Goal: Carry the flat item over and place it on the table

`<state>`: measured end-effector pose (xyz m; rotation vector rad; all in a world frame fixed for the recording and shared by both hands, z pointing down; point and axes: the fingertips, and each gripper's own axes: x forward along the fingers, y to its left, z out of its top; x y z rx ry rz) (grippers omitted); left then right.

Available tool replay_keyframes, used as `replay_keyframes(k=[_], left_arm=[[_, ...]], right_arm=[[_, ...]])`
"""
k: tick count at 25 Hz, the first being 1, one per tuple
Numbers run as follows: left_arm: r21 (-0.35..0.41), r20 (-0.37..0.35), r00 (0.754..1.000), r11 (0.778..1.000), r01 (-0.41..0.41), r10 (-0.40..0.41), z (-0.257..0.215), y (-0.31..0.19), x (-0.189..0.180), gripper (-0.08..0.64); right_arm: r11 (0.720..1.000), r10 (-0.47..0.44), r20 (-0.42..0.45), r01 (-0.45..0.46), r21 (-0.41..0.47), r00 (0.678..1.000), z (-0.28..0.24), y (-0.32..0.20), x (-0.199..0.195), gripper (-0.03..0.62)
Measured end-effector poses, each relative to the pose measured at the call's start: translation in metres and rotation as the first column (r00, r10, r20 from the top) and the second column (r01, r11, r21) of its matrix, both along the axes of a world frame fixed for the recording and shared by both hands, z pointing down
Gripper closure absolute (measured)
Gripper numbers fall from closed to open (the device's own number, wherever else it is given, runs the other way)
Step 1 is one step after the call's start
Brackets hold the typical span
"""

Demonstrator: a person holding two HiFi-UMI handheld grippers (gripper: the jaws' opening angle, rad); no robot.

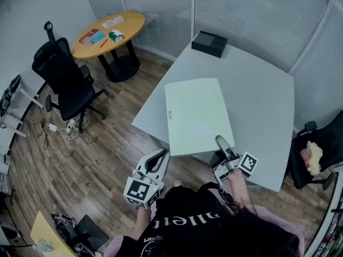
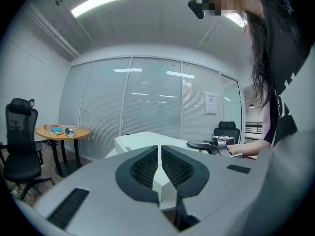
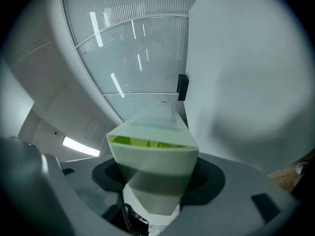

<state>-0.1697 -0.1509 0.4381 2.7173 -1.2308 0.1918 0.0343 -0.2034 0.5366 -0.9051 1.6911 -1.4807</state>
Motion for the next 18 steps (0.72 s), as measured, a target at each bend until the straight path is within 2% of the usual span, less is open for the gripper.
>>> replay_keyframes(k=[7, 18], left_arm=[[-0.027, -0.017, 1.0, 1.0, -0.013, 0.013, 0.01, -0.017, -0.005, 0.52], [-0.024, -0.014, 0.999, 0.999, 0.031, -0.031, 0.007, -0.071, -0.009, 0.52]], right_arm=[[0.999, 0.021, -0.04, -0.022, -0.038, 0.999, 0.008, -0.03, 0.005, 0.299], [0.994, 0.067, -0.049, -0.071, -0.089, 0.997, 0.021, -0.133, 0.028, 0.298]])
